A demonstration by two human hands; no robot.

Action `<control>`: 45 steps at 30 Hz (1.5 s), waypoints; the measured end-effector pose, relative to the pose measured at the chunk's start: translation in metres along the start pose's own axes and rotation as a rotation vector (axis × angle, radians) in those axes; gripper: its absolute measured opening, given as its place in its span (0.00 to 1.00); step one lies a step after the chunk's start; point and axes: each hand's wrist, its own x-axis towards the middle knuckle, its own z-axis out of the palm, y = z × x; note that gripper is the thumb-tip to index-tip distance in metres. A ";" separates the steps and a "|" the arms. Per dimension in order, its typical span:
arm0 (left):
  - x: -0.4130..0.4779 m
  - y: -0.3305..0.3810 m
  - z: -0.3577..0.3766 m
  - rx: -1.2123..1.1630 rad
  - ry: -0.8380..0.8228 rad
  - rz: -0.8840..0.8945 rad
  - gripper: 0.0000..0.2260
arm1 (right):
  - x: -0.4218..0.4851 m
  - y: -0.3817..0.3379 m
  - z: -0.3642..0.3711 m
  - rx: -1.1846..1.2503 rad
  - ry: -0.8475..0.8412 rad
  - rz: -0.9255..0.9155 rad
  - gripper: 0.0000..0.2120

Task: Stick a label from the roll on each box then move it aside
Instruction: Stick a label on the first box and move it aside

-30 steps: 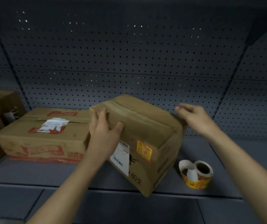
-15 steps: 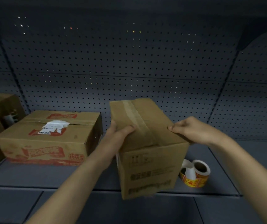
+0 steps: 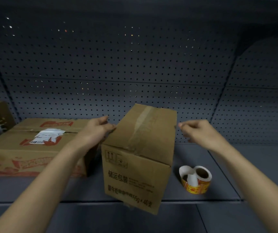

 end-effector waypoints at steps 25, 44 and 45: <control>-0.070 -0.002 0.042 0.833 0.044 0.400 0.49 | 0.101 0.028 -0.010 -0.189 -0.028 -0.051 0.19; 0.042 -0.018 0.021 0.807 0.019 0.358 0.40 | 0.033 0.020 0.020 -0.595 0.404 0.035 0.28; 0.046 -0.019 0.018 0.791 0.020 0.361 0.40 | 0.032 0.020 0.021 -0.602 0.412 0.035 0.28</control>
